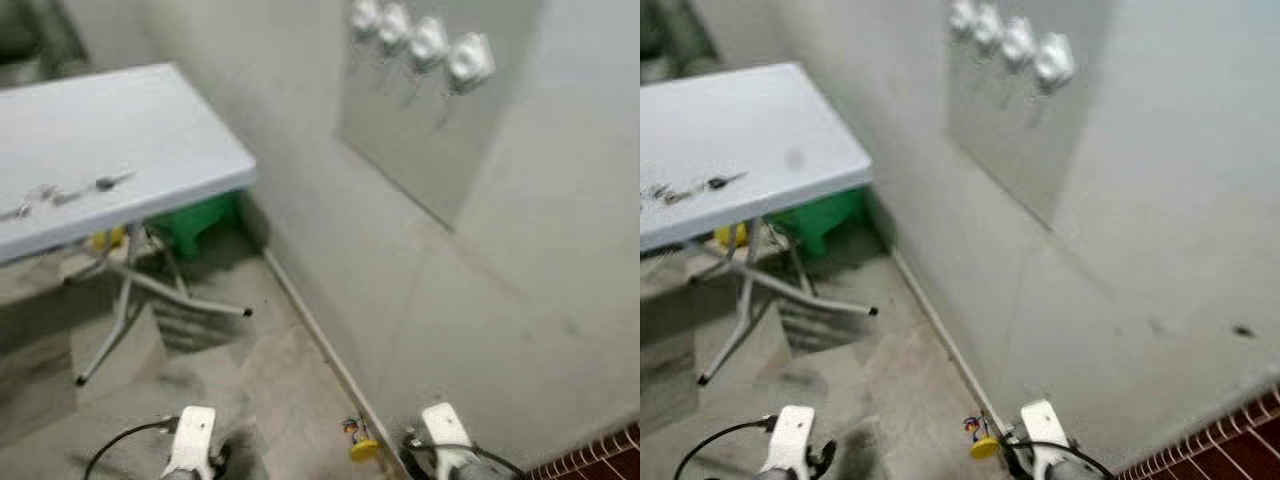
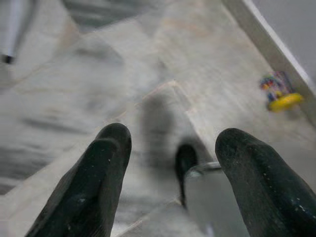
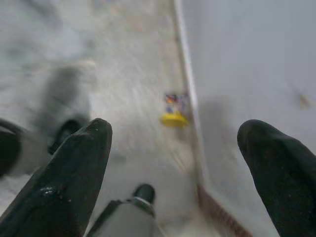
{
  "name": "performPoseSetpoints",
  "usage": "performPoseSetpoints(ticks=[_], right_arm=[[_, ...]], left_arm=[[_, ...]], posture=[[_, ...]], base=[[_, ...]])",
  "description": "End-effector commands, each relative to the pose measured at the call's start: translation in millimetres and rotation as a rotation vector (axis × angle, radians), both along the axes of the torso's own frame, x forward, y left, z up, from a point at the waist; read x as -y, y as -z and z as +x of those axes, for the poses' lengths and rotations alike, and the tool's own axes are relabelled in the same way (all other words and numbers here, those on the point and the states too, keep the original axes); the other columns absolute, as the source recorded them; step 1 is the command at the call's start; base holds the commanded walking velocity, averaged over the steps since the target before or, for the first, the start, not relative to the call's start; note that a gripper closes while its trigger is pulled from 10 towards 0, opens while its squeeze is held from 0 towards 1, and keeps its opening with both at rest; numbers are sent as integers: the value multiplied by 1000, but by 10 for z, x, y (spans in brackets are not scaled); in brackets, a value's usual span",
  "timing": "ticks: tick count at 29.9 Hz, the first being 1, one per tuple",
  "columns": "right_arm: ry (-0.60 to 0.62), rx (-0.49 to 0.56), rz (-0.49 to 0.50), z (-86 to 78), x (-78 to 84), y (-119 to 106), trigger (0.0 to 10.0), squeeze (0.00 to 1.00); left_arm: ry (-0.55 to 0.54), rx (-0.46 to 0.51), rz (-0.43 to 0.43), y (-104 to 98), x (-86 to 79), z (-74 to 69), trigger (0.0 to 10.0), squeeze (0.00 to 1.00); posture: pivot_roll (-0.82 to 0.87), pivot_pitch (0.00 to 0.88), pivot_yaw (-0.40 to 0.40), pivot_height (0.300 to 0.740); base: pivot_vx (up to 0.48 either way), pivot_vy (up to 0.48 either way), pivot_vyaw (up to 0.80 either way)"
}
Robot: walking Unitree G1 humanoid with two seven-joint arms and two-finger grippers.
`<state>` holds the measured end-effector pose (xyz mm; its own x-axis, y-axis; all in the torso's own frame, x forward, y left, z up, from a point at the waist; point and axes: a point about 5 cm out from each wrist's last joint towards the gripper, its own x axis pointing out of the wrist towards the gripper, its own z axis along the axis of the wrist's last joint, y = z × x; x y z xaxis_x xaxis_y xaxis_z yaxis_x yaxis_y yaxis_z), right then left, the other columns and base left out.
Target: Hang keys on a hook
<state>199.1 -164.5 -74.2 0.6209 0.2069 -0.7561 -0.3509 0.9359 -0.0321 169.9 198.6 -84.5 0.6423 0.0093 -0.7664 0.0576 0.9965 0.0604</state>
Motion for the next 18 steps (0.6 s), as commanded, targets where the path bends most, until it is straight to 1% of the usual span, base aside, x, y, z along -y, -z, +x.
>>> performPoseSetpoints(ticks=[1, 18], right_arm=[[13, -34, -23, -89, 106, 41, 10000, 0], [11, -16, -18, -12, 95, 3, 10000, 0]], left_arm=[[10, 14, -21, -12, 64, 44, 10000, 0], [-29, 32, -40, -35, 35, 82, 10000, 0]], posture=[[-102, 0, -4, 740], [-94, 0, -1, 740]], base=[[0, 0, 800], [0, 0, 800]])
